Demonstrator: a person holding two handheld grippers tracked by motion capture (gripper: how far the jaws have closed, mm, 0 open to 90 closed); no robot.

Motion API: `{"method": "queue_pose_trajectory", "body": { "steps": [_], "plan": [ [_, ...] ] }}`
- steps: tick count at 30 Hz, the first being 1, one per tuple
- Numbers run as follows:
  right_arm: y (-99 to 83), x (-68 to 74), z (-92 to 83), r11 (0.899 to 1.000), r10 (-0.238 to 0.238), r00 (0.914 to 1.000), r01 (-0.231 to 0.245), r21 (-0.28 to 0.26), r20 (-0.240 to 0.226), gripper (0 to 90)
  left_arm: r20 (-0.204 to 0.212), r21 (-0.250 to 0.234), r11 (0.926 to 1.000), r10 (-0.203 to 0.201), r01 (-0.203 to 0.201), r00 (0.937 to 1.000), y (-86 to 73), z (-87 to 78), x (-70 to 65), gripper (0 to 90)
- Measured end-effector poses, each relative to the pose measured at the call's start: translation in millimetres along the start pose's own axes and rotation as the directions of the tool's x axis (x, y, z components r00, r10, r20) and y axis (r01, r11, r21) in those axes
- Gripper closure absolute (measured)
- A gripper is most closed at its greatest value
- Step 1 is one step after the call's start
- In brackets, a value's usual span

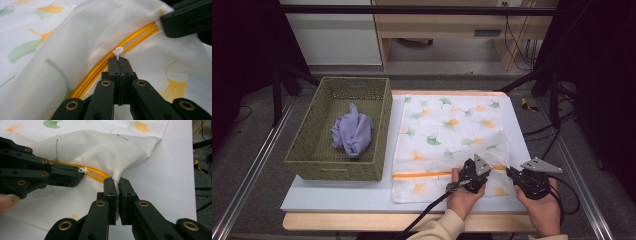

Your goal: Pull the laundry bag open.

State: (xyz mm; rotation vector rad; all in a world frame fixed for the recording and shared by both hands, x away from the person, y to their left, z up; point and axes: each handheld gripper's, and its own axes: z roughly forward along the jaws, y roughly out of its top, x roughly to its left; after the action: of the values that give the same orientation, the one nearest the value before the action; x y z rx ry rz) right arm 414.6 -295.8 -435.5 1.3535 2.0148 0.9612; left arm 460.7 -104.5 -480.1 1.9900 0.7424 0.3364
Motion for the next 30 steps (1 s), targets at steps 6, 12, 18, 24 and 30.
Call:
{"method": "queue_pose_trajectory", "body": {
  "steps": [6, 12, 18, 24, 30],
  "plan": [
    [-1.3, -2.0, -1.9, 1.000, 0.001, 1.0000, -0.001, -0.004, 0.005, 86.0, -0.012, -0.004, 0.9993, -0.037, 0.037, 0.9992, -6.4, -9.7, 10.1, 89.8],
    [-1.5, -0.8, -1.4, 1.000, -0.002, 1.0000, 0.002, 0.001, 0.004, 86.1, -0.017, -0.010, 0.9988, -0.048, 0.048, 0.9987, -7.7, -15.0, 13.8, 89.8],
    [-1.5, -0.7, -1.1, 1.000, 0.002, 1.0000, -0.002, 0.000, 0.003, 86.1, -0.027, -0.002, 0.9990, -0.044, 0.044, 0.9987, -7.9, -15.4, 14.2, 89.8],
    [-1.6, -1.7, -0.8, 1.000, -0.001, 1.0000, 0.001, 0.000, 0.002, 86.1, -0.032, 0.009, 0.9984, -0.055, 0.055, 0.9979, -9.3, -16.6, 19.2, 89.8],
    [-1.9, -1.4, -1.6, 1.000, -0.003, 1.0000, 0.003, 0.002, 0.000, 86.0, -0.036, 0.021, 0.9987, -0.046, 0.047, 0.9983, -10.5, -17.9, 17.9, 89.8]
  ]
}}
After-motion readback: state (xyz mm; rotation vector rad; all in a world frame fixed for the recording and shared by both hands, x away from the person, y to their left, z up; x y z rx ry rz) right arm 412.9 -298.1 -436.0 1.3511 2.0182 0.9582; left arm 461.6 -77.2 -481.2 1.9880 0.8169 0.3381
